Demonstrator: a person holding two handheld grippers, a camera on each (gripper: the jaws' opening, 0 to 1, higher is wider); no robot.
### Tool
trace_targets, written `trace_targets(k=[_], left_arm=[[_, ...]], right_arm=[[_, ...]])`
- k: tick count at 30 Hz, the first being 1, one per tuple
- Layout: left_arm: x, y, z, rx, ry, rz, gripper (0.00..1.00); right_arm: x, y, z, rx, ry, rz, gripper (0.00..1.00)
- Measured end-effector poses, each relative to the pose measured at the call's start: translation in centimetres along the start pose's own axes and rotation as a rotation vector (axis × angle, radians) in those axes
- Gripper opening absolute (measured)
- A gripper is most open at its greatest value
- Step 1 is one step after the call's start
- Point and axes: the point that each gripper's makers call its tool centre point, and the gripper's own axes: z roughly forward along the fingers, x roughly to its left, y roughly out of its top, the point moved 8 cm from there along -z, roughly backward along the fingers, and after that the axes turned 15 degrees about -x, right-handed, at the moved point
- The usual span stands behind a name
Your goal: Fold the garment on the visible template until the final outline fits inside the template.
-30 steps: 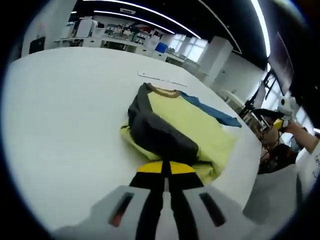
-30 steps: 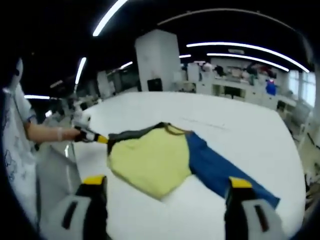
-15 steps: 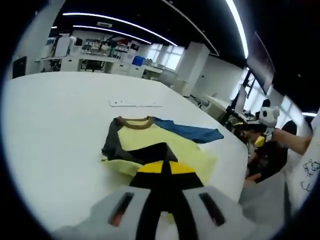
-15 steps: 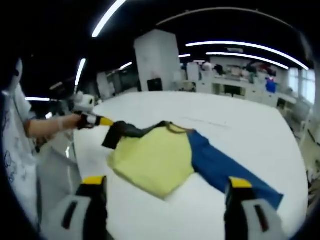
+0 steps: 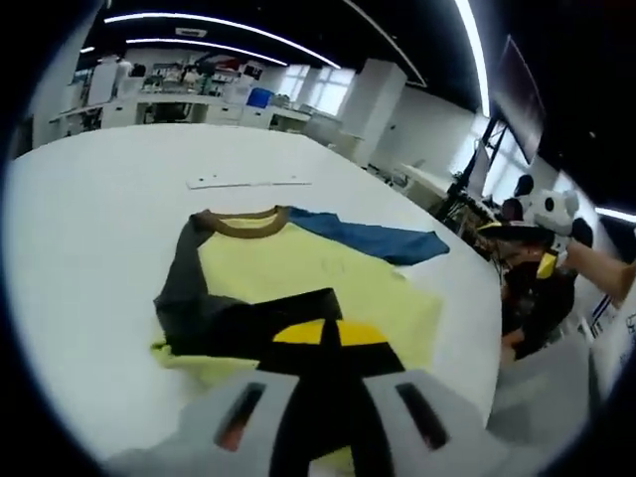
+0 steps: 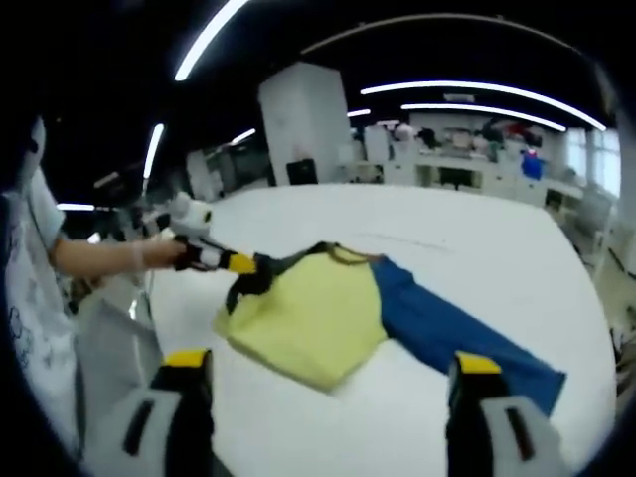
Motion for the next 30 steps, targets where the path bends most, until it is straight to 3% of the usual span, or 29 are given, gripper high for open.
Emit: trace_targets(k=[5, 9, 12, 18, 24, 30], left_arm=[[0.0, -0.1, -0.6, -0.009, -0.011, 0.060, 0.02], [-0.4, -0.4, -1.2, -0.007, -0.013, 0.100, 0.22], [-0.4, -0.5, -1.8, -0.003, -0.015, 0.168, 0.27], [-1.2, -1.2, -3.7, -0.002, 0.009, 0.208, 0.39], [-1.3, -1.1, -5.8, -0.023, 0.064, 0.275, 0.39], [-1.4, -1.0, -7.7, -0.038, 0.118, 0.214, 0.35]], right_arm=[[0.3, -0.5, 0.1, 0.004, 0.002, 0.016, 0.99], [0.9, -0.8, 0.4, 0.006, 0.009, 0.024, 0.99], [1.4, -0.9, 0.8, 0.005, 0.019, 0.033, 0.99], [2.0, -1.0, 1.1, 0.012, 0.029, 0.035, 0.99], [2.2, -1.2, 1.3, 0.013, 0.038, 0.042, 0.98], [2.4, -1.3, 1.4, 0.011, 0.049, 0.052, 0.96]])
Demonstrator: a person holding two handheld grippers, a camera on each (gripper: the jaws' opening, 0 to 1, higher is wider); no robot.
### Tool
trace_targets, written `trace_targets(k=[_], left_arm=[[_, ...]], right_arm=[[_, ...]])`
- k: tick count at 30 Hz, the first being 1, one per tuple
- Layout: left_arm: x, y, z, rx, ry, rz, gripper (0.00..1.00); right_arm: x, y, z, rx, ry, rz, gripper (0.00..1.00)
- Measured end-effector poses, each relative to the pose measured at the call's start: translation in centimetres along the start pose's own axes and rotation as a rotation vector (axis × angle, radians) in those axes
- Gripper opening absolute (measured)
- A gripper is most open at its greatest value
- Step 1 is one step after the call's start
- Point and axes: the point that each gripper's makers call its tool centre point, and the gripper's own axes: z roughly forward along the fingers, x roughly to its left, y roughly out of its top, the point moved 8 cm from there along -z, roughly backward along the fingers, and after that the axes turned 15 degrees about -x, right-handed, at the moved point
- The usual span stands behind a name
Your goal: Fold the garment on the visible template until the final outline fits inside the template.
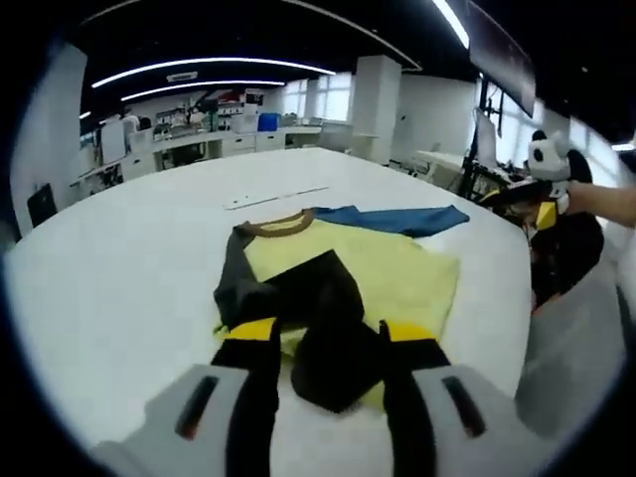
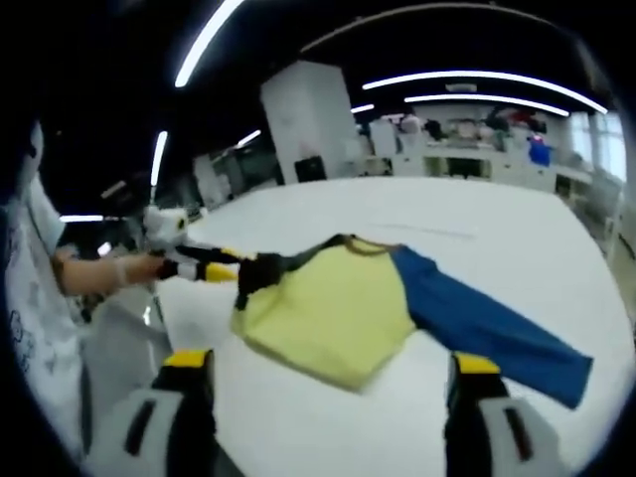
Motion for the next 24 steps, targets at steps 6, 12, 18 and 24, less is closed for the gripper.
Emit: trace_targets(k=[6, 12, 18, 24], left_arm=[[-1.0, -1.4, -1.0, 0.053, 0.093, -0.127, 0.35], [-3.4, -2.2, 0.4, 0.067, 0.103, -0.159, 0.27], [-4.0, -2.9, 1.2, 0.065, 0.194, -0.154, 0.28], [-3.9, -3.8, 1.8, 0.081, 0.214, -0.149, 0.23]], right_arm=[[-0.2, 0.0, 0.1, -0.003, 0.002, -0.004, 0.96], [-0.1, -0.3, 0.2, -0.002, 0.012, 0.006, 0.96], [-0.1, -0.3, 0.0, -0.006, 0.010, 0.012, 0.96], [-0.5, -0.7, -0.3, -0.005, 0.001, 0.022, 0.94]])
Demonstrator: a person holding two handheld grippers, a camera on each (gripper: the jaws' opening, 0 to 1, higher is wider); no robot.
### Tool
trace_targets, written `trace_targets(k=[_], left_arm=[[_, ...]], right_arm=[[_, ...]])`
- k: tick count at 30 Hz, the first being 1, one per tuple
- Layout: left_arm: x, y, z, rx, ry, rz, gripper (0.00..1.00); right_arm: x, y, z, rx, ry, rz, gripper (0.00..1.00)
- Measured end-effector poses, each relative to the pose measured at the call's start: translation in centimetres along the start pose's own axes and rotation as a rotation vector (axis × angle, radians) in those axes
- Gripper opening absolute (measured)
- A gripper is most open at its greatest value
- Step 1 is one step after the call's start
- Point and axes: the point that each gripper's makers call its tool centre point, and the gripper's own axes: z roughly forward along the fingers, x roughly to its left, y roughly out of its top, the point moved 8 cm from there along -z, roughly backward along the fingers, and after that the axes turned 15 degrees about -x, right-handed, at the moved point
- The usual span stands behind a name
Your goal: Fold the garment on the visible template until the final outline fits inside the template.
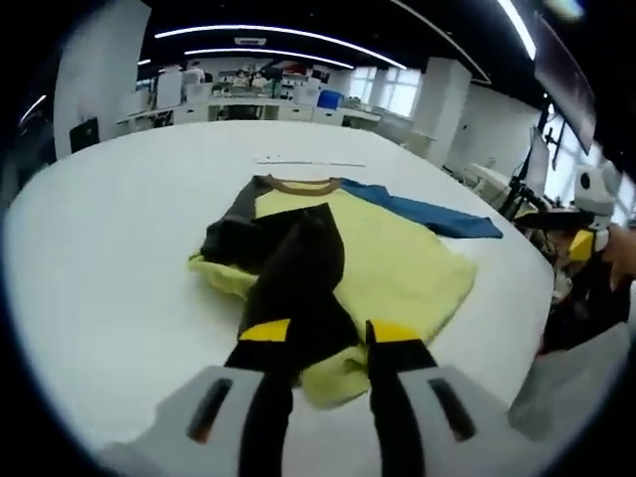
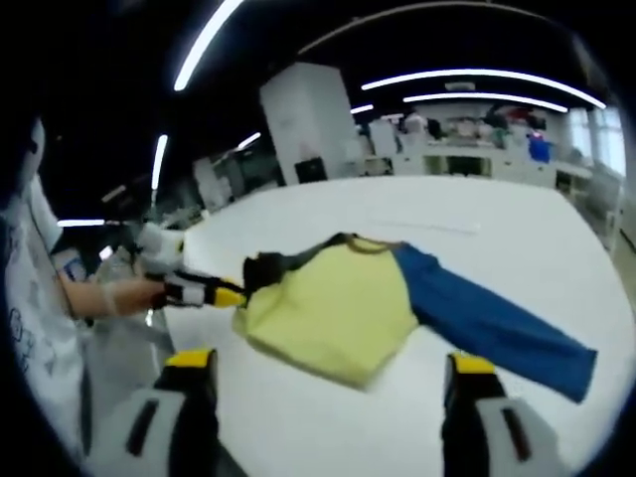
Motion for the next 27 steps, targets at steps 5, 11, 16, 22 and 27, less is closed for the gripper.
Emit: trace_targets(k=[5, 11, 16, 22, 27], left_arm=[[-0.6, -0.6, 0.5, 0.029, -0.044, 0.057, 0.17], [-0.4, -0.9, 1.0, 0.040, -0.039, 0.056, 0.17], [-0.1, -1.2, 1.4, 0.037, -0.030, 0.026, 0.13], [-0.5, -1.2, 1.3, 0.033, -0.054, 0.023, 0.00], [0.2, -0.5, 0.4, 0.017, -0.054, -0.006, 0.00]], right_arm=[[0.2, -0.3, 0.0, 0.006, -0.001, 0.008, 0.94], [0.4, -0.4, 0.1, 0.005, -0.007, 0.012, 0.94], [0.5, -0.5, 0.2, 0.013, -0.005, 0.010, 0.93], [0.4, -0.6, 0.2, 0.011, -0.004, 0.019, 0.93], [0.6, -0.6, 0.4, 0.015, 0.002, 0.014, 0.93]])
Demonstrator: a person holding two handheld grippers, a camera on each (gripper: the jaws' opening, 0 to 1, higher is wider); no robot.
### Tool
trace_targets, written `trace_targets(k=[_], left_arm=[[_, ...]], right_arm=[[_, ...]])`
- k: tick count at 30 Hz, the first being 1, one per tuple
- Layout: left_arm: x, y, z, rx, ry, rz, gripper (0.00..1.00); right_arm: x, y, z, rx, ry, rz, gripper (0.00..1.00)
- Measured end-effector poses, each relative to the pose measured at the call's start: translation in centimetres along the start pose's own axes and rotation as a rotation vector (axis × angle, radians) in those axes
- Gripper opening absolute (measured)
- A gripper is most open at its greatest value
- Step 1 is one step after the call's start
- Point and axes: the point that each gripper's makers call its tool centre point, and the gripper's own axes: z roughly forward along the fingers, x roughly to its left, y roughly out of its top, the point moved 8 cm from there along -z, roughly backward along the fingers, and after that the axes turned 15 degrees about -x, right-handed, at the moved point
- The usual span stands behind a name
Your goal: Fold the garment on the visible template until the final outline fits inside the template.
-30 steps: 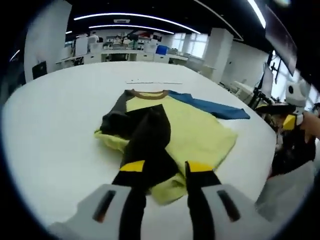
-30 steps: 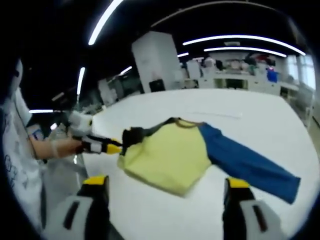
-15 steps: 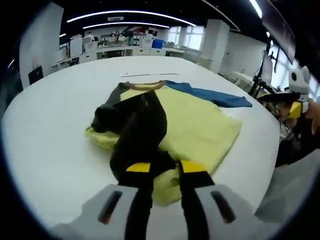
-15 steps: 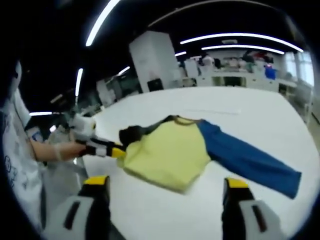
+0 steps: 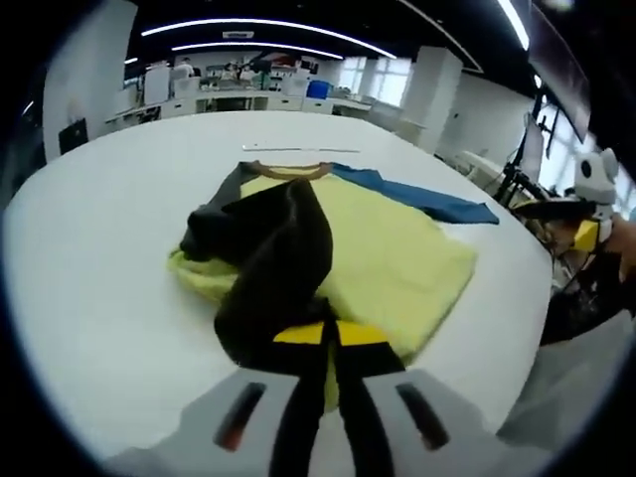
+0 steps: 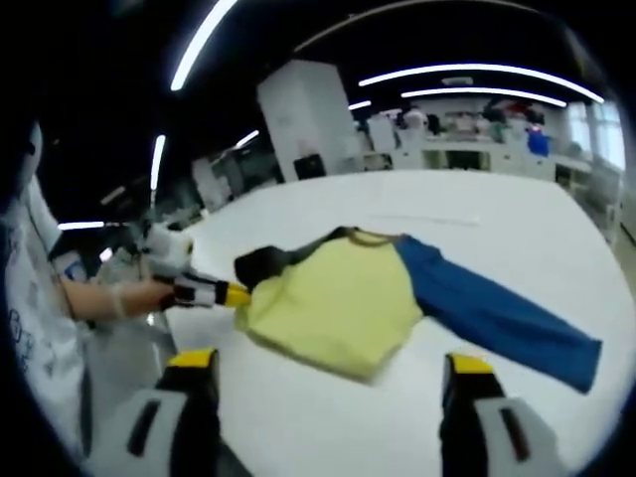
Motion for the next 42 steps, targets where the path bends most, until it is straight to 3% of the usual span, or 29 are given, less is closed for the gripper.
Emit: trace_targets(k=[2, 5, 9, 17, 21, 24, 36, 37, 38, 39, 42], left_arm=[[0.2, 0.9, -0.8, -0.008, -0.010, -0.010, 0.00], [1.2, 2.4, -2.2, -0.066, -0.015, -0.064, 0.00], [4.0, 4.5, -4.7, -0.131, 0.031, -0.176, 0.00], [10.3, 6.6, -8.7, -0.166, 0.134, -0.138, 0.00], [12.8, 6.8, -10.0, -0.147, 0.182, -0.107, 0.00], [16.2, 6.7, -11.3, -0.129, 0.218, -0.096, 0.00], [23.5, 7.7, -10.5, -0.094, 0.298, -0.107, 0.00], [24.9, 7.7, -10.1, -0.079, 0.308, -0.100, 0.00], [25.5, 7.8, -10.0, -0.078, 0.309, -0.100, 0.00], [24.8, 7.8, -9.9, -0.079, 0.315, -0.106, 0.00], [26.6, 7.7, -9.6, -0.059, 0.348, -0.101, 0.00]], right_arm=[[0.0, 0.1, 0.1, -0.005, 0.002, 0.001, 0.93], [0.2, 0.0, 0.3, -0.002, 0.009, -0.001, 0.93], [0.5, 0.0, 0.6, 0.004, 0.016, -0.001, 0.93], [1.1, -0.1, 1.4, 0.017, 0.038, 0.000, 0.93], [1.4, -0.3, 1.8, 0.026, 0.046, 0.001, 0.93], [1.6, -0.4, 2.1, 0.038, 0.050, 0.005, 0.93], [1.5, -0.4, 3.0, 0.063, 0.046, 0.015, 0.93], [1.5, -0.5, 3.1, 0.064, 0.044, 0.015, 0.93], [1.4, -0.5, 3.3, 0.068, 0.041, 0.016, 0.93], [1.3, -0.5, 3.4, 0.071, 0.039, 0.017, 0.93], [1.0, -0.7, 3.6, 0.076, 0.034, 0.021, 0.93]])
